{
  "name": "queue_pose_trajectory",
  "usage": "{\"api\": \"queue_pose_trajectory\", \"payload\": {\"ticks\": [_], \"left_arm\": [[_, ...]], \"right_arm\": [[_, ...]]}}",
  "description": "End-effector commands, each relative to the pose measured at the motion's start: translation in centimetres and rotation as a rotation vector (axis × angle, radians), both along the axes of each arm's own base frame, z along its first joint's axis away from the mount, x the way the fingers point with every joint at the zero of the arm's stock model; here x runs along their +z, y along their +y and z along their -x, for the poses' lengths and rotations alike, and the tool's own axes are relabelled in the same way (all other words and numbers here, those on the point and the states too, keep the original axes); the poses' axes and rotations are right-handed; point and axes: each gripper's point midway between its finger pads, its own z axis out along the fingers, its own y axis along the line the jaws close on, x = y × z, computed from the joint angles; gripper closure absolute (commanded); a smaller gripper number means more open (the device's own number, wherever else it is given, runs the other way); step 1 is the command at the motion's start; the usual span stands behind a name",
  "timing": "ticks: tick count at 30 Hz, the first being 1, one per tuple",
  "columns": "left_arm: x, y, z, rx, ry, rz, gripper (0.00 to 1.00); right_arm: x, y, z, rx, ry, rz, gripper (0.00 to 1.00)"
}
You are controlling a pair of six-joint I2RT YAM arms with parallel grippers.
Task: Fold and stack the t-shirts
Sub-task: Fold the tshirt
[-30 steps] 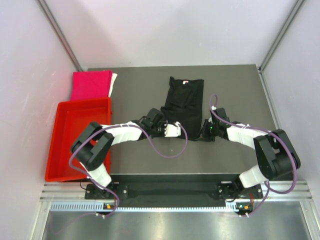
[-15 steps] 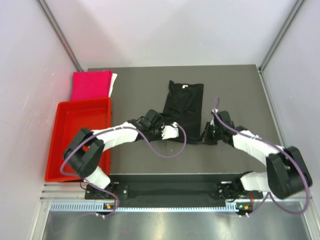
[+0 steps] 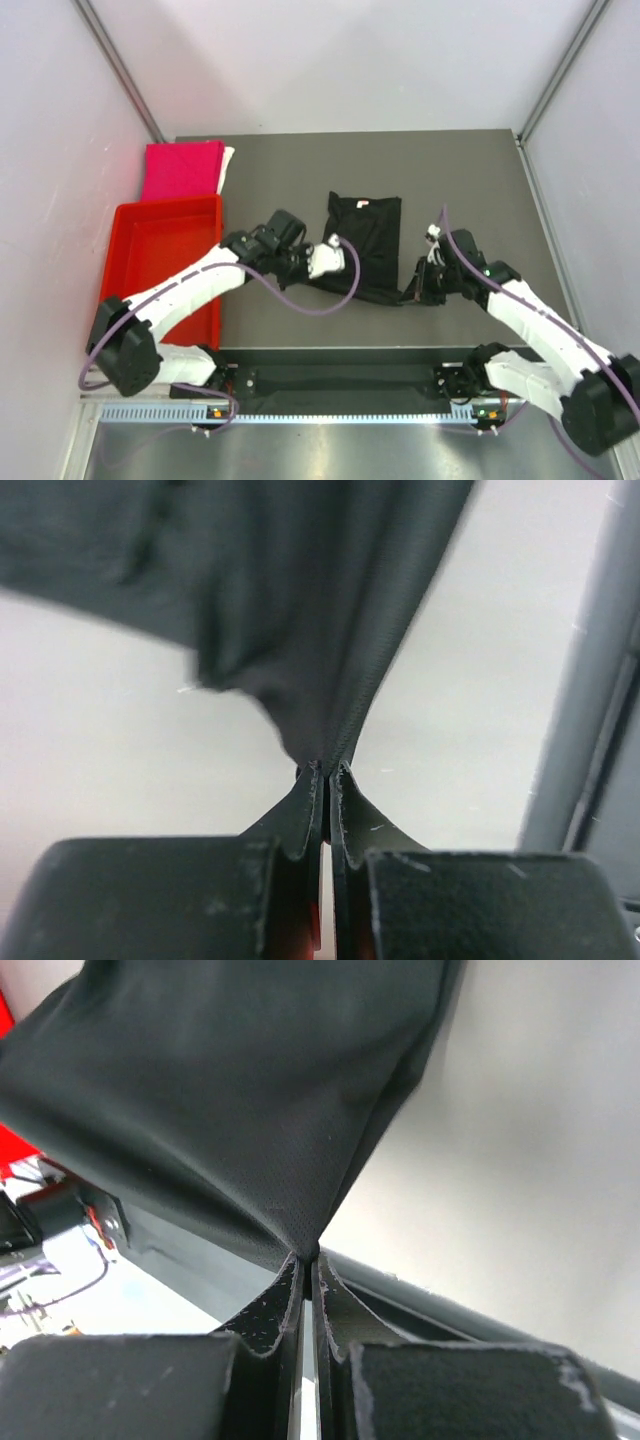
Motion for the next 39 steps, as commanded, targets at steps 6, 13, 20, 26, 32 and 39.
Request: {"api": "queue_pose_trajectory", "payload": {"ticks": [6, 13, 20, 26, 32, 39], "left_arm": [[2.6, 0.0, -12.0, 0.231, -0.075, 0.01, 1.0], [2.0, -1.7, -22.8, 0.322, -0.131, -0.027, 1.0], [-0.6, -3.3, -30.1, 0.355, -0.185, -0.072, 1.0], [-1.7, -4.1, -33.1, 0.406, -0.24, -0.021, 1.0], [-2.3, -4.5, -35.6, 0.485, -0.285, 0.053, 0.6], [3.4, -2.8, -38.3, 0.685, -0.246, 0.292, 0.37]], "right_arm": [[2.2, -1.5, -11.7, -0.06, -0.104, 0.057, 1.0], [2.5, -3.4, -21.9, -0.155, -0.156, 0.058, 1.0], [0.5, -3.9, -28.9, -0.205, -0.125, 0.037, 1.0], [-0.5, -4.9, -32.4, -0.241, -0.13, 0.041, 1.0], [-1.9, -5.5, -34.3, -0.269, -0.112, 0.011, 0.56], [2.7, -9.7, -36.7, -0.373, -0.278, 0.096, 0.5]]}}
